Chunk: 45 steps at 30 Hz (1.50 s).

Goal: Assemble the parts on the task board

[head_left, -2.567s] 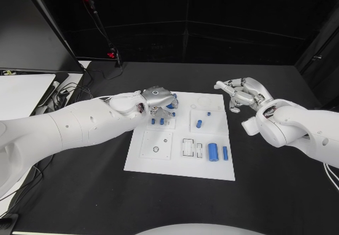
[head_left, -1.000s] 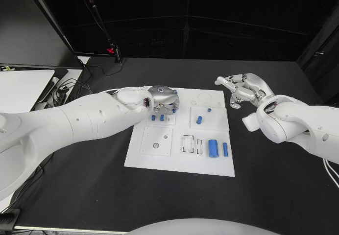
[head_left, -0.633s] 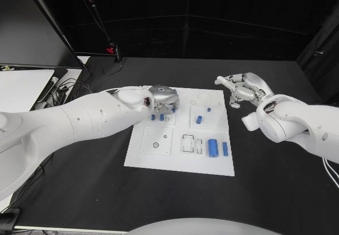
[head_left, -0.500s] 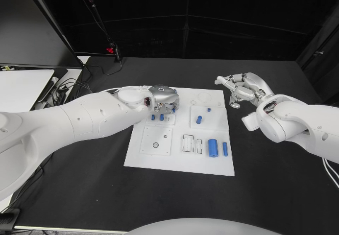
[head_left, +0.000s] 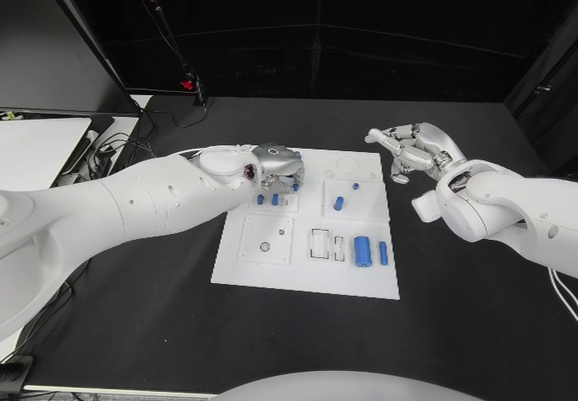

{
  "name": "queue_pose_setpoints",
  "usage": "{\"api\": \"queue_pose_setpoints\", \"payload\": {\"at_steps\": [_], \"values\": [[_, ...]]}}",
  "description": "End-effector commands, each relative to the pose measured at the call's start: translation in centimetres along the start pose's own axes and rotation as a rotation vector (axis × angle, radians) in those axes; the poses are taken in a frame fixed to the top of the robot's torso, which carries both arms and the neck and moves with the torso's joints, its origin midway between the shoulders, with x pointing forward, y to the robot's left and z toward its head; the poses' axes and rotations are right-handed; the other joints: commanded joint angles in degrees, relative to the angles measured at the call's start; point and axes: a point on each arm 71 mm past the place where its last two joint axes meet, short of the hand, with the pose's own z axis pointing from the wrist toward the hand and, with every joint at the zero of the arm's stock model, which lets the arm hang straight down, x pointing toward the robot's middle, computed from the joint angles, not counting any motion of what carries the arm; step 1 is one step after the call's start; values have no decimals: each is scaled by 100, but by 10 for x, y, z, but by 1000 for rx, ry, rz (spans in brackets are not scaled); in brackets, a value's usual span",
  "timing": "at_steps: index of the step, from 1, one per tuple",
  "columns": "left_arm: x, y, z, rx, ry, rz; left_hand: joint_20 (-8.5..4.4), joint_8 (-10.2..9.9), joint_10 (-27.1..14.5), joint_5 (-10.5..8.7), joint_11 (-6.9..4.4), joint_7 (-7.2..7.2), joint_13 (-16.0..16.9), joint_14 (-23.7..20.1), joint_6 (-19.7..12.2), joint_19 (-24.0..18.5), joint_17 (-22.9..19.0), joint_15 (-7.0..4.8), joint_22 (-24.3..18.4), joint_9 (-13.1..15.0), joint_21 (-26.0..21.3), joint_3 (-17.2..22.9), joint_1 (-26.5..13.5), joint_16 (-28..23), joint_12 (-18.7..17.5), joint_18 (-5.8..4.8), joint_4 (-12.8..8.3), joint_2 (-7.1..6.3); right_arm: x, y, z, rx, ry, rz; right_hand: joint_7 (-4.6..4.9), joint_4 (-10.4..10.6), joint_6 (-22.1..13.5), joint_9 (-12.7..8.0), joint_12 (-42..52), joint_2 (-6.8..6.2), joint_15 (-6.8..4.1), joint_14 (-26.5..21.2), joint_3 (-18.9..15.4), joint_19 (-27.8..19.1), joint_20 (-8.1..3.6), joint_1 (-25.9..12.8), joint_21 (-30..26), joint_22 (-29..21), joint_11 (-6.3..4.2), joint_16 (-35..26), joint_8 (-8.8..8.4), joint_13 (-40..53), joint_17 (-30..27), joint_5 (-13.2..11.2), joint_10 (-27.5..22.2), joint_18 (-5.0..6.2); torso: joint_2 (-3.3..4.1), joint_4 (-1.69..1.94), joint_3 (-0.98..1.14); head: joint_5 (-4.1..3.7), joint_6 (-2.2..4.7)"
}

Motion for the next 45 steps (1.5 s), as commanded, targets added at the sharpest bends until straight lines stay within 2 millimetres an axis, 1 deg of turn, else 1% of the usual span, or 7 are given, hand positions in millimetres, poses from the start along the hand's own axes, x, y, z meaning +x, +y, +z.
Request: {"api": "queue_pose_setpoints", "payload": {"at_steps": [1,8,17,23,30,36,45], "values": [[5,1,-1,-11,41,-3,-42,-3,80,-35,-8,-10,14,592,67,597,1510,-25,1509,14,18,41,18,5,3,-39,-2,-17,0,2,0,-11,4,4,4,-7,-30,-3,-19,0,-47,596,-37,-32,9,57,-20,493,-36,14,30,1062,1510,-27,154,71,3,-5,-1,-4,-14],[5,0,0,-7,42,-4,-51,52,246,-35,-43,-46,13,592,227,597,1510,-53,1509,41,18,99,-10,5,11,-39,-2,-1,0,2,-1,-10,2,4,4,-7,-30,-3,-19,0,-47,596,-37,-32,9,57,-20,493,-36,14,30,1062,1510,-27,154,71,3,-5,1,-21,-34],[5,1,1,-9,39,-2,-82,173,598,-35,-118,-108,9,592,543,597,1510,-107,1509,100,18,246,59,5,20,-39,-28,79,0,2,-1,-9,3,5,4,-7,-30,-3,-19,0,-47,596,-37,-32,9,57,-20,493,-36,14,30,1062,1510,-27,154,71,1,-1,-1,-30,-50],[3,1,0,-3,14,4,-94,189,736,-36,-105,-93,5,592,624,597,1510,-99,1509,114,18,301,74,5,-22,-39,-15,72,-1,2,-1,-8,4,6,4,-7,-30,-3,-19,0,-47,596,-37,-32,9,57,-20,493,-36,14,30,1062,1510,-27,154,71,1,2,-2,-36,-55],[-3,-1,0,31,-70,22,-95,198,814,-35,-97,-84,3,592,675,597,1510,-93,1509,124,18,323,63,5,-57,-39,-13,55,-1,1,0,-7,3,5,4,-7,-30,-3,-19,0,-47,596,-37,-32,9,57,-20,493,-36,14,30,1062,1510,-27,154,71,-1,10,-2,-35,-54],[-10,-2,-2,58,-170,47,-94,194,834,-35,-86,-76,1,592,681,597,1510,-87,1509,125,18,327,53,5,-79,-39,-10,40,-1,1,0,-5,3,5,4,-7,-30,-3,-19,0,-47,596,-37,-32,9,57,-20,493,-36,14,30,1062,1510,-27,154,71,-3,3,-2,-28,-57],[-22,-2,-7,76,-227,64,-89,188,869,-35,-66,-60,0,592,698,597,1510,-70,1509,128,18,335,23,5,-118,-39,-1,21,-1,0,1,-4,3,4,4,-7,-30,-3,-19,0,-47,596,-37,-32,9,57,-20,493,-36,14,30,1062,1510,-27,154,71,-3,-6,2,-23,-53]]}}
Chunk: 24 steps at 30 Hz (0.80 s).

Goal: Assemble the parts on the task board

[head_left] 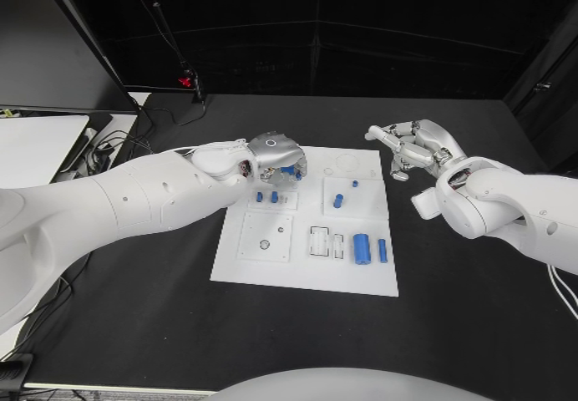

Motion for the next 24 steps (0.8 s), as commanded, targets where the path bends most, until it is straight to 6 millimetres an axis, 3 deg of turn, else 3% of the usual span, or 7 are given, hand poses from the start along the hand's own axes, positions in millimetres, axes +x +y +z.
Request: {"api": "queue_pose_setpoints", "payload": {"at_steps": [1,11,15,21,24], "values": [[-10,-1,-1,26,-69,23,-48,6,38,13,1,85,-6,612,109,598,1510,-8,1509,57,18,36,-49,5,-34,-38,-2,2,0,1,1,-7,6,4,4,-7,-30,-4,-18,0,-47,596,-37,-32,9,57,-21,493,-36,14,30,1062,1506,-27,154,71,-1,0,3,-12,-2],[-24,13,-13,-10,-76,35,-41,-14,44,13,5,83,-9,612,103,598,1510,-1,1509,54,18,49,-96,5,-96,-38,5,-4,0,0,1,-3,6,3,2,-6,-27,-3,-23,4,-48,596,-46,-34,7,60,-41,485,-38,14,36,1053,1506,-31,149,74,2,10,7,3,-36],[-24,19,-21,-27,-57,32,-39,-22,50,14,2,78,-8,612,101,598,1510,-1,1509,53,18,68,-104,5,-118,-38,3,11,0,0,1,-2,5,3,3,-5,-27,-4,-24,4,-48,596,-49,-36,6,59,-48,483,-37,14,37,1051,1506,-34,148,75,5,33,9,13,-50],[-23,26,-33,-50,-42,24,-38,-27,58,14,1,77,-8,612,101,598,1510,-2,1509,52,18,84,-108,5,-133,-38,3,26,0,0,2,-2,6,2,3,-5,-27,-4,-24,4,-48,596,-49,-36,6,59,-48,483,-37,14,37,1051,1506,-34,148,75,0,6,-4,71,-67],[-23,29,-39,-62,-30,20,-38,-30,60,14,-1,75,-8,612,100,598,1510,-2,1509,52,18,93,-112,5,-143,-38,4,31,0,-1,2,-1,6,2,3,-5,-27,-4,-24,4,-48,596,-49,-36,6,59,-48,483,-37,14,37,1051,1506,-34,148,75,1,18,-5,74,-76]]}}
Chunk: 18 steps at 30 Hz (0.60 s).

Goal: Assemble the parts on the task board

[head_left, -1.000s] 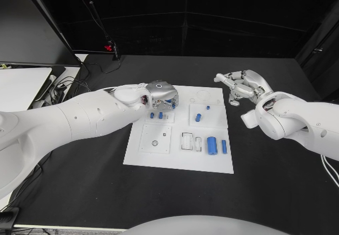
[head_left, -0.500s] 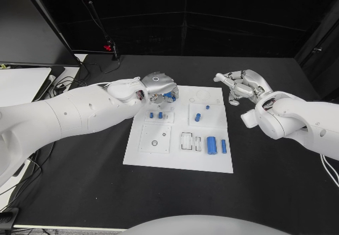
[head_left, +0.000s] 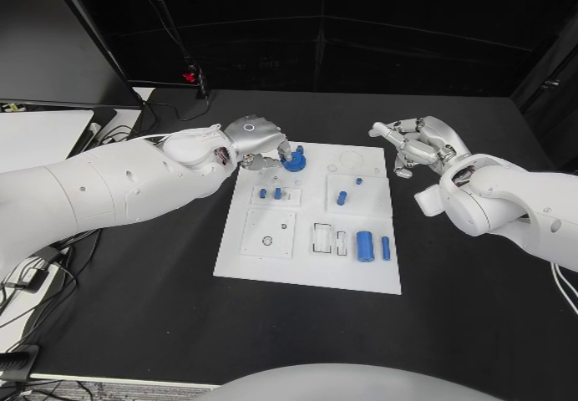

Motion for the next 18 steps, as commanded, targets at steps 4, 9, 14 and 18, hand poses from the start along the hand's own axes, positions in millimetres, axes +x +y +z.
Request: {"api": "queue_pose_setpoints", "payload": {"at_steps": [4,9,14,18], "values": [[0,6,-8,-31,30,-6,-35,-5,21,35,26,76,-11,612,76,598,1510,0,1509,45,18,44,-62,5,-73,-38,4,10,0,1,1,-5,8,4,4,11,-27,-4,-32,4,-48,596,-34,-37,6,59,-30,481,-36,14,38,1050,1507,-35,147,75,-5,-7,-3,33,-16],[2,9,-12,-41,53,-12,-34,-19,12,35,31,79,-10,612,62,598,1510,3,1509,41,18,55,-79,5,-105,-38,5,5,0,0,1,-4,7,3,4,11,-27,-4,-32,4,-48,596,-34,-37,6,59,-30,481,-36,14,38,1050,1507,-35,147,75,0,-22,-5,53,-20],[4,10,-14,-46,74,-17,-33,-23,10,35,32,79,-10,612,59,598,1510,4,1509,40,18,58,-87,5,-115,-38,6,3,-1,-1,0,-2,4,2,6,9,-28,-4,-31,4,-48,596,-36,-38,6,62,-34,480,-35,14,38,1050,1507,-31,149,76,1,-25,-4,49,-28],[5,11,-15,-48,88,-20,-33,-25,9,35,33,79,-10,612,57,598,1510,4,1509,39,18,60,-90,5,-119,-38,6,3,-2,-1,0,-2,3,1,6,9,-28,-4,-31,4,-48,596,-36,-38,6,62,-34,480,-35,14,38,1050,1507,-31,149,76,3,-31,-4,50,-36]]}}
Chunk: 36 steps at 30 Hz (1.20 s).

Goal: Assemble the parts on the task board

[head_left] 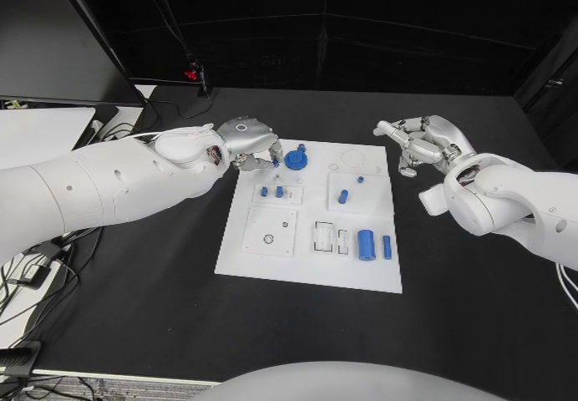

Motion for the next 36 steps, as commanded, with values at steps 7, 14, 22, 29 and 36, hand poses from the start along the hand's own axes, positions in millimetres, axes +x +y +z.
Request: {"api": "queue_pose_setpoints", "payload": {"at_steps": [7,14,22,29,36], "values": [[8,1,2,-10,56,-9,-32,33,-13,20,12,69,-4,612,65,598,1510,4,1509,39,18,31,-59,5,-46,-38,5,-3,0,1,0,-6,8,4,6,9,-28,-4,-31,4,-48,596,-36,-38,6,62,-35,479,-35,14,38,1050,1508,-31,148,76,9,12,5,-12,-25],[16,0,4,-17,85,-18,-31,24,-16,19,4,63,-3,612,58,598,1510,3,1509,37,18,42,-62,5,-68,-38,-1,-11,0,1,0,-7,9,5,8,6,-29,-4,-33,1,-47,596,-39,-36,6,69,-39,478,-33,14,39,1047,1508,-22,146,76,5,15,7,6,-46],[19,-1,5,-9,107,-23,-31,23,-17,19,3,62,-3,612,57,598,1510,2,1509,36,18,43,-62,5,-72,-38,-1,-13,0,1,0,-6,10,5,8,6,-29,-4,-33,1,-47,596,-39,-36,6,69,-39,478,-33,14,39,1047,1508,-22,146,76,0,-7,3,11,-57],[20,-5,9,7,113,-25,-31,21,-16,19,4,62,-3,612,56,598,1510,1,1509,36,18,46,-66,5,-79,-38,-1,-15,1,1,0,-7,13,6,8,7,-30,-5,-34,1,-47,596,-43,-41,6,71,-51,474,-32,14,40,1045,1508,-17,145,78,2,-1,2,-4,-66],[21,-6,11,4,126,-27,-31,17,-16,19,4,62,-2,612,53,598,1510,1,1509,35,18,52,-63,5,-86,-38,-4,-19,3,2,1,-10,18,8,8,7,-30,-5,-34,1,-47,596,-43,-41,6,71,-51,474,-32,14,40,1045,1508,-17,145,78,5,6,3,-11,-79]]}}
